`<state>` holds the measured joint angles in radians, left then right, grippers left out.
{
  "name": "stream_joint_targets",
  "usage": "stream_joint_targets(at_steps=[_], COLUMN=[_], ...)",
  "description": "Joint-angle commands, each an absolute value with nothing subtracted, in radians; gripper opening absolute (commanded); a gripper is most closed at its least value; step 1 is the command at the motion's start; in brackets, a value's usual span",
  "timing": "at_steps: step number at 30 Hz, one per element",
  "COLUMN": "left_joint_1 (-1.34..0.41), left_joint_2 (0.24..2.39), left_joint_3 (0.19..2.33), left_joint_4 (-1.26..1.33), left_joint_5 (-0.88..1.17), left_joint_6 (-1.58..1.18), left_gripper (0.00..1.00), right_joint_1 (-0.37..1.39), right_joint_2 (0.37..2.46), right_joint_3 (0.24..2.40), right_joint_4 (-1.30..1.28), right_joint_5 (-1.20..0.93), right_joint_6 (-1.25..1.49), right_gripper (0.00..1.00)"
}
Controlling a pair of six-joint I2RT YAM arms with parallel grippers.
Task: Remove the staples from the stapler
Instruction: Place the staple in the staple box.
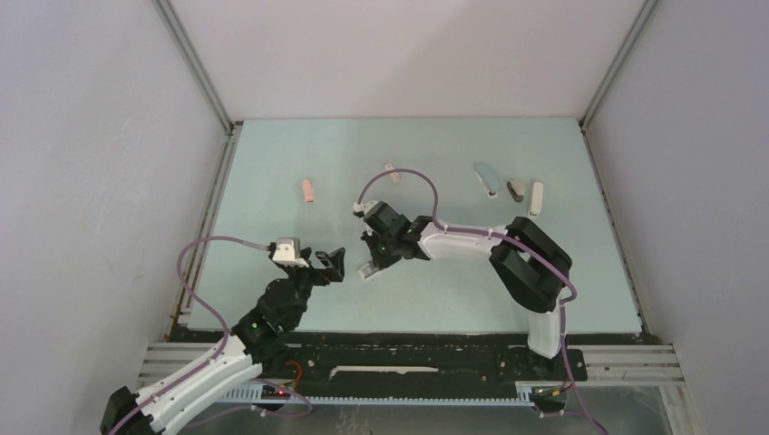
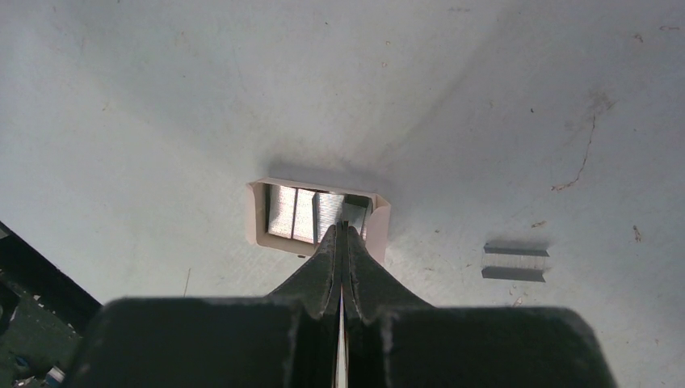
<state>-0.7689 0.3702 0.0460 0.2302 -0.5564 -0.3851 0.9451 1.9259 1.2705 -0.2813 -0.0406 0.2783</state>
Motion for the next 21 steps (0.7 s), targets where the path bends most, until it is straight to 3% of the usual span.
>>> stream_joint_targets(at_steps=[1, 21], left_joint_1=[-0.760, -0.758], left_joint_2=[0.361, 0.362], left_joint_3=[0.028, 0.029], left_joint_4=[0.253, 0.252], left_joint_5=[-0.580, -0.579], left_joint_6=[-0.397, -0.399], left_gripper=[1.00, 1.00], right_joint_1=[0.964, 0.968], right_joint_2=[1.936, 1.947], right_joint_3=[1.285, 1.289], right_joint_4=[-0.292, -0.298], right_joint_5=[-0.001, 0.037], right_joint_6=[0.272, 0.259], right_gripper=[0.00, 0.02])
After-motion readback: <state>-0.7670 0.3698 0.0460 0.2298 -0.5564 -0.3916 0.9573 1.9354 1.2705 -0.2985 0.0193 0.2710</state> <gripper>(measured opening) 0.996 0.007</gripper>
